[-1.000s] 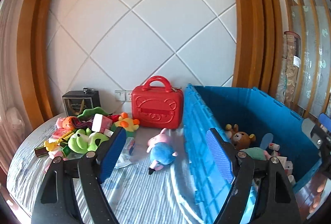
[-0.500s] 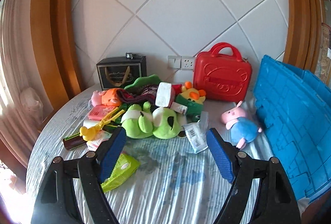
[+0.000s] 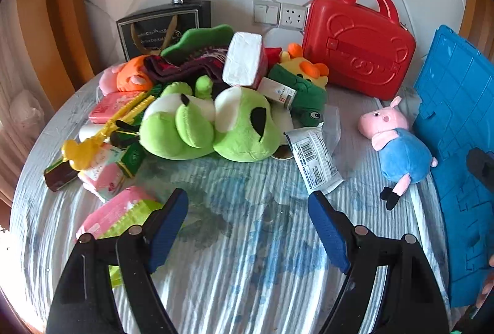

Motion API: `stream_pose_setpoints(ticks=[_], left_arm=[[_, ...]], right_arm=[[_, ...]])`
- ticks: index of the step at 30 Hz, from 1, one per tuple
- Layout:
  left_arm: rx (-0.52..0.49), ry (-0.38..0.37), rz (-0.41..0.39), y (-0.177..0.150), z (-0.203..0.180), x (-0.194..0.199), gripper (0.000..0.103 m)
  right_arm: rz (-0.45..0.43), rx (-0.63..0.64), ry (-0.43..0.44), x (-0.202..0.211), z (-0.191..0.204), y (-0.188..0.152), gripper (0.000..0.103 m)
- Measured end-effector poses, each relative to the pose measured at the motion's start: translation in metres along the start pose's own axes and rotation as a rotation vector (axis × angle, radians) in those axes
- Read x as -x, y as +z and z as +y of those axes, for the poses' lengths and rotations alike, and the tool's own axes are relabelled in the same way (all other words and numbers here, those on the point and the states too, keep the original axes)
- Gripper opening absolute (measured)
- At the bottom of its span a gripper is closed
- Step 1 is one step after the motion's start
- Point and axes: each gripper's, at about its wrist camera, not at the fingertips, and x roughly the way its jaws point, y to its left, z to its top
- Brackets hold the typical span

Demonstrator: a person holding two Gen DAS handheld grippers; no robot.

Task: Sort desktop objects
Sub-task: 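Withdraw both grippers from the bin back over the table, then grasp the white barcode packet with left gripper while right grasps clear plastic box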

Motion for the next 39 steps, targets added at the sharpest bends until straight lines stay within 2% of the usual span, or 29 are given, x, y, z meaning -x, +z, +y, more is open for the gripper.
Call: stream_pose_setpoints(ticks=[7, 11, 13, 14, 15, 16, 18, 20, 25, 27, 28, 29, 36, 39], left_arm=[[-0.016, -0.061, 0.062, 0.01, -0.052, -0.096, 0.08], [-0.028, -0.077, 0.119, 0.012, -0.069, -0.146, 0.08], [-0.029, -0.117, 0.135, 0.01, -0.07, -0.162, 0.08], [-0.026, -0.148, 0.133, 0.009, -0.07, -0.165, 0.066], [-0.025, -0.191, 0.12, 0.009, -0.068, -0.165, 0.042], [-0.027, -0.213, 0.113, 0.011, -0.066, -0.163, 0.041], [-0.057, -0.153, 0.065, 0.014, -0.06, -0.153, 0.031], [-0.083, -0.11, 0.021, 0.02, -0.051, -0.143, 0.028], [-0.115, -0.095, -0.029, 0.033, -0.04, -0.133, 0.027], [-0.131, -0.093, -0.035, 0.039, -0.038, -0.138, 0.027], [-0.121, -0.102, -0.036, 0.041, -0.036, -0.138, 0.027], [-0.107, -0.118, -0.035, 0.045, -0.032, -0.139, 0.027], [-0.111, -0.14, -0.036, 0.052, -0.035, -0.149, 0.027], [-0.114, -0.139, -0.038, 0.054, -0.037, -0.151, 0.026]], right_arm=[[0.051, -0.035, -0.014, -0.067, -0.039, -0.007, 0.103], [0.07, -0.052, -0.024, -0.093, -0.056, -0.013, 0.103], [0.076, -0.064, -0.021, -0.105, -0.061, -0.015, 0.103], [0.083, -0.069, -0.016, -0.111, -0.062, -0.016, 0.103], [0.092, -0.072, -0.011, -0.116, -0.062, -0.017, 0.103], [0.099, -0.073, -0.005, -0.122, -0.06, -0.017, 0.103], [0.106, -0.064, 0.012, -0.131, -0.053, -0.015, 0.103], [0.105, -0.049, 0.037, -0.139, -0.04, -0.01, 0.103], [0.128, -0.077, 0.121, -0.17, -0.008, 0.003, 0.103], [0.15, -0.092, 0.153, -0.185, 0.003, 0.007, 0.095], [0.163, -0.088, 0.15, -0.193, 0.009, 0.009, 0.085], [0.175, -0.084, 0.146, -0.2, 0.013, 0.01, 0.079], [0.255, -0.11, 0.177, -0.241, 0.026, 0.012, 0.078], [0.291, -0.121, 0.183, -0.258, 0.027, 0.009, 0.071]])
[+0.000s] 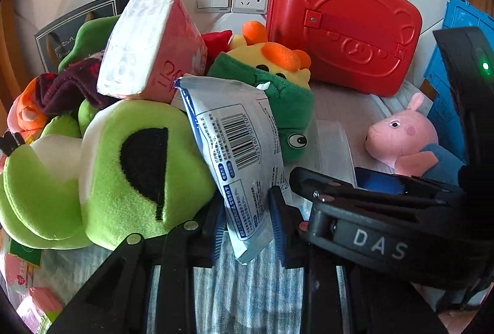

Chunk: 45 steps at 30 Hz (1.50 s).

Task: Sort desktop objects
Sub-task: 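Grasp the white barcode packet with left gripper while right grasps clear plastic box, then carry the packet and clear box into the bin and release both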

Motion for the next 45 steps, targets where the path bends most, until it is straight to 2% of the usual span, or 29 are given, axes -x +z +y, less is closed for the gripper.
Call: stream_pose_setpoints(ticks=[1, 2, 6, 10, 14, 22, 30, 36, 40, 45], left_arm=[[-0.005, 0.004, -0.004, 0.0, -0.001, 0.0, 0.026], [-0.006, 0.005, -0.003, 0.001, -0.001, -0.001, 0.026], [-0.004, 0.008, 0.006, 0.0, -0.005, 0.001, 0.023], [-0.024, 0.009, -0.004, -0.003, -0.014, 0.019, 0.014], [-0.025, 0.018, -0.018, -0.01, -0.019, 0.046, 0.014], [-0.026, 0.031, -0.081, -0.026, -0.036, 0.129, 0.014], [-0.012, 0.079, -0.205, -0.029, -0.069, 0.23, 0.014], [-0.005, 0.104, -0.283, -0.038, -0.088, 0.295, 0.014], [-0.04, 0.077, -0.332, -0.047, -0.099, 0.336, 0.014], [-0.078, 0.001, -0.366, -0.065, -0.111, 0.373, 0.014]], right_arm=[[0.005, -0.016, 0.012, -0.002, -0.003, 0.001, 0.056], [0.006, -0.023, 0.008, -0.003, -0.006, 0.002, 0.047], [0.001, 0.003, -0.02, 0.004, -0.008, -0.001, 0.042], [-0.018, 0.011, -0.034, 0.026, -0.01, -0.009, 0.036], [-0.048, 0.039, -0.048, 0.058, -0.004, -0.023, 0.032], [-0.146, 0.078, -0.044, 0.142, 0.013, -0.051, 0.032], [-0.291, 0.148, -0.006, 0.251, 0.033, -0.072, 0.032], [-0.406, 0.206, -0.014, 0.329, 0.044, -0.087, 0.032], [-0.481, 0.202, -0.039, 0.376, 0.05, -0.108, 0.032], [-0.562, 0.183, -0.124, 0.429, 0.058, -0.138, 0.032]])
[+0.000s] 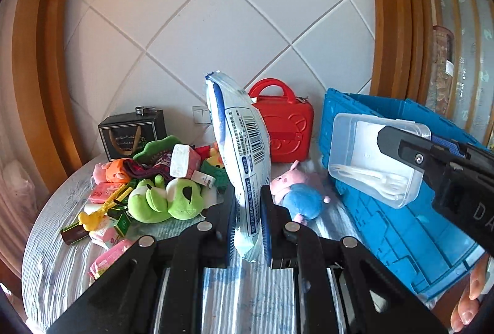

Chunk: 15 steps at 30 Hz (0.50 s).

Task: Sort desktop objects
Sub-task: 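Carry the packet and clear box into the bin and release both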

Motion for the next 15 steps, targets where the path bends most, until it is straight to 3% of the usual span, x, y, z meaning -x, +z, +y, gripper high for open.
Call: stream_pose_setpoints(ticks=[7, 15], left_arm=[[-0.044, -0.102, -0.041, 0.007, -0.042, 0.037, 0.014], [-0.106, -0.182, -0.103, 0.024, -0.137, 0.057, 0.014]], right_arm=[[-0.065, -0.011, -0.109, 0.071, -0.015, 0.003, 0.032], [-0.164, -0.051, -0.211, 0.135, -0.087, 0.012, 0.032]])
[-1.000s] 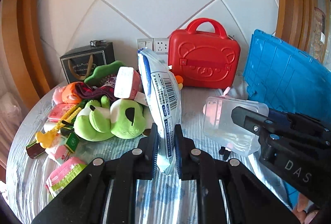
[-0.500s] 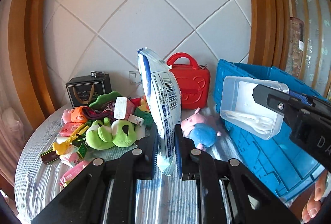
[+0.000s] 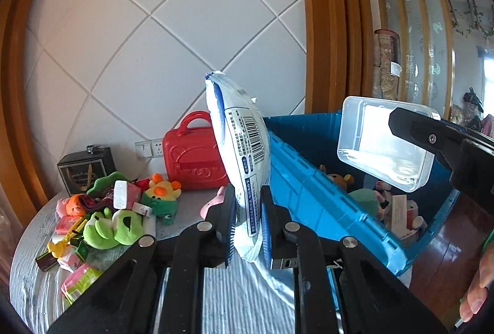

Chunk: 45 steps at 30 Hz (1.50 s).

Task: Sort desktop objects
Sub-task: 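Carry the packet and clear box into the bin and release both, then withdraw both grippers from the bin toward the green plush frogs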

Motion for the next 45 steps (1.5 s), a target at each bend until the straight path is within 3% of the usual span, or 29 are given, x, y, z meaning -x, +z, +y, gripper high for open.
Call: stream_pose_setpoints(ticks=[4, 10, 15, 21, 29, 33, 34, 36, 37, 38, 43, 45], left_arm=[[-0.017, -0.022, -0.02, 0.015, -0.068, -0.016, 0.014], [-0.06, -0.033, 0.036, 0.025, -0.174, -0.053, 0.014], [-0.064, -0.008, 0.164, 0.015, -0.225, -0.091, 0.014], [-0.051, 0.014, 0.253, 0.005, -0.249, -0.119, 0.014], [-0.034, 0.047, 0.307, 0.002, -0.26, -0.132, 0.015], [-0.03, 0.083, 0.316, 0.004, -0.258, -0.133, 0.026], [-0.025, 0.086, 0.312, 0.005, -0.257, -0.132, 0.029], [-0.009, 0.091, 0.303, 0.007, -0.254, -0.128, 0.045], [-0.002, 0.093, 0.299, 0.008, -0.253, -0.126, 0.048], [0.005, 0.095, 0.29, 0.01, -0.251, -0.122, 0.056], [0.024, 0.097, 0.213, 0.017, -0.244, -0.101, 0.065], [0.023, 0.097, 0.185, 0.019, -0.242, -0.093, 0.073]], right_arm=[[-0.03, -0.021, -0.042, 0.011, -0.07, 0.005, 0.032], [-0.019, -0.067, -0.082, 0.016, -0.194, 0.0, 0.032], [0.06, -0.089, -0.067, -0.005, -0.268, -0.015, 0.032], [0.102, -0.087, -0.044, -0.025, -0.309, -0.029, 0.032], [0.14, -0.044, -0.043, -0.047, -0.327, -0.043, 0.032], [0.152, -0.046, -0.047, -0.053, -0.333, -0.047, 0.033], [0.147, -0.05, -0.053, -0.052, -0.334, -0.047, 0.036], [0.133, -0.055, -0.079, -0.05, -0.337, -0.045, 0.064], [0.122, -0.057, -0.087, -0.048, -0.339, -0.043, 0.091], [0.106, -0.058, -0.09, -0.044, -0.339, -0.042, 0.102], [0.053, -0.041, -0.091, -0.029, -0.336, -0.034, 0.103], [0.052, -0.037, -0.089, -0.029, -0.334, -0.033, 0.103]])
